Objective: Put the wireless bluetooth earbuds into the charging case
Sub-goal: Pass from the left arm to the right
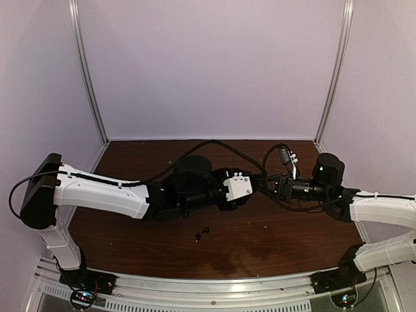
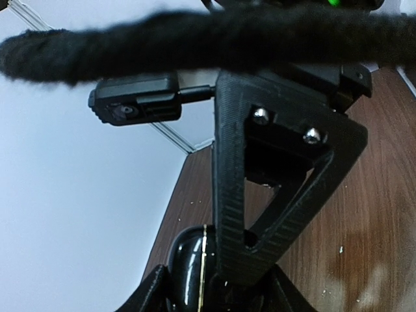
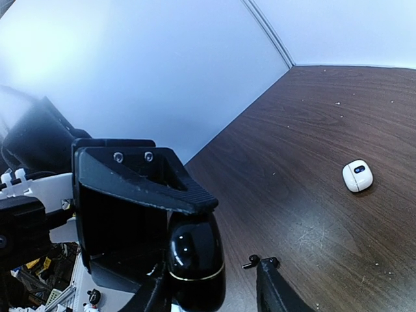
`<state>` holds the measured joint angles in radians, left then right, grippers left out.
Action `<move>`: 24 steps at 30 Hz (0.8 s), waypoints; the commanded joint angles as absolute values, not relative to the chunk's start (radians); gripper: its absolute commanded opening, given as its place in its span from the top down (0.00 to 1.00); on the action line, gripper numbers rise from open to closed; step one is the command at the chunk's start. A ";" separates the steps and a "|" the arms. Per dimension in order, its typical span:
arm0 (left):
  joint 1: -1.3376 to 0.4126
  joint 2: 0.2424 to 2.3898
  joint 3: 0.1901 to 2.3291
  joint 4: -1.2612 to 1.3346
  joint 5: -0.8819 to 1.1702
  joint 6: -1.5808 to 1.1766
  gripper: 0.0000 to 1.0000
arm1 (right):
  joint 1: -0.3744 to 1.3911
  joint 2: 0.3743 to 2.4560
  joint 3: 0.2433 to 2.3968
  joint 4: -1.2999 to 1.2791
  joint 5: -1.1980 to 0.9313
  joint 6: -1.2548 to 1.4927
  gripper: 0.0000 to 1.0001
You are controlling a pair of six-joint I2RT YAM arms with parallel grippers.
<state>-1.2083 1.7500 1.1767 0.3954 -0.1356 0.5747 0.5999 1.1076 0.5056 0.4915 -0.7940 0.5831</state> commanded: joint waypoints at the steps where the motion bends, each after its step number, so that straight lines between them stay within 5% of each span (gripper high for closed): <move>1: -1.214 1.706 1.160 0.471 -0.138 0.592 0.76 | 0.614 1.125 0.538 0.532 -0.819 0.584 0.59; 14: -1.215 1.700 1.152 0.495 -0.152 0.590 0.76 | 0.636 1.159 0.545 0.559 -0.823 0.585 0.64; 21: -1.215 1.698 1.148 0.510 -0.170 0.570 0.75 | 0.638 1.164 0.542 0.595 -0.829 0.597 0.76; 24: -1.215 1.692 1.143 0.517 -0.187 0.562 0.66 | 0.638 1.156 0.544 0.595 -0.836 0.586 0.83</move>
